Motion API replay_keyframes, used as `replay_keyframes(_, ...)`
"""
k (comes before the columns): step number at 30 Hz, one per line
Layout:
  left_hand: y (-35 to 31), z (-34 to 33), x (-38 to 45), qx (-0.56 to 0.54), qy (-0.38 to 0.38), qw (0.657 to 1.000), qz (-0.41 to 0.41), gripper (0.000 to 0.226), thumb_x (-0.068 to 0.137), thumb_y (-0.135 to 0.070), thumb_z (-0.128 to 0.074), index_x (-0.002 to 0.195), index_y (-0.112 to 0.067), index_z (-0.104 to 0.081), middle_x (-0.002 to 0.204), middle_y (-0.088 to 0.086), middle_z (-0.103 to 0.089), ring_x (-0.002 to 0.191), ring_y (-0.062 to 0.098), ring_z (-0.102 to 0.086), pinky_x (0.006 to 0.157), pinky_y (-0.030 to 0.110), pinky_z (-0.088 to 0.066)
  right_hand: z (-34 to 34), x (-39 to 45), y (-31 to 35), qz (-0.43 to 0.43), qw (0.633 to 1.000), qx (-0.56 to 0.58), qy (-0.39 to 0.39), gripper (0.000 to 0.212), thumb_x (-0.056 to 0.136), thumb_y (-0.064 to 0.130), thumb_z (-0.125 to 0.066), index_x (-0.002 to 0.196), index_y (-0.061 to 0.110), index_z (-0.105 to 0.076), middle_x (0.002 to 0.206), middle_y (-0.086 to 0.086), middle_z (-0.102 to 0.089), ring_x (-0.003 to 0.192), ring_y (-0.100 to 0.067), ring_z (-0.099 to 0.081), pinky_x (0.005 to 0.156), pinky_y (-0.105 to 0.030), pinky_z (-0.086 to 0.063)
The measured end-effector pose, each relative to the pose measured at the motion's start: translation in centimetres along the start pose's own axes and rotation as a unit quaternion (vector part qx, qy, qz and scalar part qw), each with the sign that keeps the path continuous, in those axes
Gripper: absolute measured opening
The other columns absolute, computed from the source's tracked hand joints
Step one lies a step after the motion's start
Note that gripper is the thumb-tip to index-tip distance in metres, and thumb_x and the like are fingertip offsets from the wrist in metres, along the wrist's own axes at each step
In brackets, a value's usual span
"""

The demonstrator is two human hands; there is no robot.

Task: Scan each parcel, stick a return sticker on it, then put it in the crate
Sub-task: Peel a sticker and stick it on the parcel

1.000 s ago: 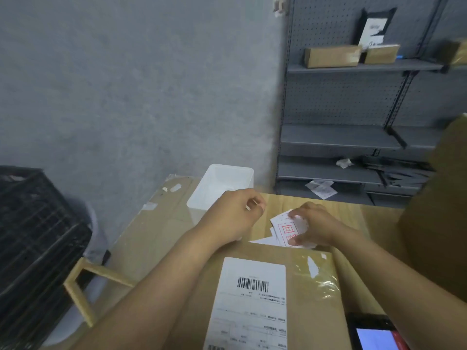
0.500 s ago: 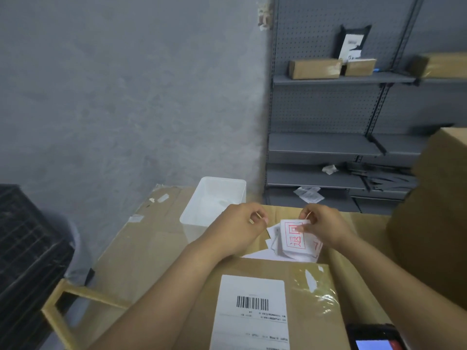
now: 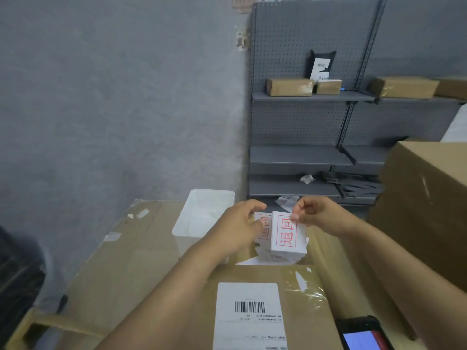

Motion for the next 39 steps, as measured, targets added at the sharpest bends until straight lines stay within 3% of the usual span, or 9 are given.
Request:
replay_keyframes(3,-1.2,0.0,0.1,-0.014,0.038,0.998,-0.041,0.052,0.092,-0.024,-0.06,0.136,-0.044,-0.041,0.146,-0.015,-0.036,0.128,0.011,-0.042,0.087,0.017,-0.044,0.5,-1.2,2.0,0.026,0.999,0.02,0.013,0.009,0.089,0.014,-0.064,0.091,0.005,-0.065,0.084,-0.005,-0.075,0.083,-0.018,-0.071,0.074,-0.024,-0.054)
replay_keyframes(8,-2.1,0.0,0.6,-0.019,0.09,0.994,-0.066,0.032,0.08,-0.035,-0.074,0.11,-0.036,-0.062,0.128,-0.015,-0.052,0.121,0.006,-0.05,0.103,0.04,-0.044,0.6,-2.8,5.1,0.078,0.994,0.067,-0.023,0.009,0.092,0.005,-0.058,0.095,-0.003,-0.06,0.081,-0.014,-0.067,0.068,-0.019,-0.064,0.055,-0.017,-0.051)
replay_keyframes(11,-2.1,-0.1,1.0,-0.05,0.097,0.993,-0.054,0.027,0.076,-0.033,-0.079,0.099,-0.025,-0.066,0.117,-0.012,-0.065,0.116,0.007,-0.056,0.101,0.044,-0.046,0.8,-3.3,5.8,0.097,0.991,0.083,-0.049,0.007,0.092,0.003,-0.057,0.098,-0.002,-0.057,0.082,-0.018,-0.064,0.071,-0.027,-0.06,0.055,-0.021,-0.051)
replay_keyframes(14,-2.3,-0.1,1.3,-0.08,0.089,0.992,-0.05,0.013,0.077,-0.023,-0.079,0.08,-0.023,-0.066,0.093,-0.008,-0.073,0.097,0.013,-0.067,0.092,0.048,-0.052,1.1,-3.3,5.5,0.089,0.988,0.071,-0.106,0.006,0.091,0.006,-0.061,0.095,0.006,-0.055,0.08,-0.016,-0.064,0.072,-0.03,-0.062,0.063,-0.035,-0.054)
replay_keyframes(17,-2.3,-0.4,1.6,-0.105,0.067,0.991,-0.038,0.013,0.081,-0.015,-0.076,0.078,-0.023,-0.065,0.083,-0.006,-0.074,0.081,0.013,-0.071,0.087,0.046,-0.055,0.9,-3.0,4.5,0.093,0.98,-0.039,-0.174,0.011,0.086,0.014,-0.068,0.089,0.015,-0.058,0.096,-0.006,-0.065,0.093,-0.023,-0.063,0.081,-0.039,-0.052)
replay_keyframes(21,-2.2,-0.6,1.8,-0.117,0.038,0.992,-0.006,0.008,0.086,-0.02,-0.07,0.093,-0.025,-0.069,0.091,-0.003,-0.075,0.084,0.017,-0.073,0.086,0.045,-0.057,0.1,-3.0,3.8,0.138,0.963,-0.163,-0.162,0.02,0.077,0.035,-0.077,0.088,0.023,-0.066,0.114,0.01,-0.054,0.11,-0.004,-0.047,0.088,-0.017,-0.034)
replay_keyframes(26,-2.3,-0.9,1.8,-0.074,0.043,0.996,-0.001,0.015,0.09,-0.023,-0.065,0.093,-0.037,-0.067,0.096,-0.009,-0.074,0.084,0.014,-0.072,0.082,0.04,-0.058,-0.4,-2.9,3.1,0.125,0.968,-0.17,-0.14,0.015,0.076,0.033,-0.078,0.085,0.027,-0.068,0.1,0.013,-0.064,0.091,0.0,-0.056,0.072,-0.006,-0.036)
replay_keyframes(33,-1.5,-0.9,2.3,-0.06,0.039,0.997,0.006,0.021,0.092,-0.022,-0.061,0.089,-0.043,-0.064,0.089,-0.019,-0.071,0.082,0.007,-0.07,0.076,0.032,-0.058,0.1,-2.8,2.5,0.098,0.974,-0.142,-0.145,0.009,0.085,0.033,-0.069,0.082,0.026,-0.074,0.085,0.012,-0.07,0.082,-0.001,-0.063,0.076,-0.028,-0.052)
replay_keyframes(39,0.0,-1.2,3.4,-0.018,0.012,0.999,0.034,0.017,0.092,-0.013,-0.06,0.094,-0.03,-0.061,0.095,-0.007,-0.069,0.091,0.014,-0.068,0.082,0.03,-0.055,2.1,-2.6,1.3,0.027,0.965,-0.119,-0.233,0.017,0.09,0.028,-0.063,0.079,0.017,-0.07,0.074,0.003,-0.07,0.071,-0.01,-0.065,0.065,-0.028,-0.048)
Point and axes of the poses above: each hand's wrist, its own x-axis towards the middle knuckle, its own z-axis out of the back of the hand, y = z × x, the point moved 1 cm from there along x, towards the middle knuckle
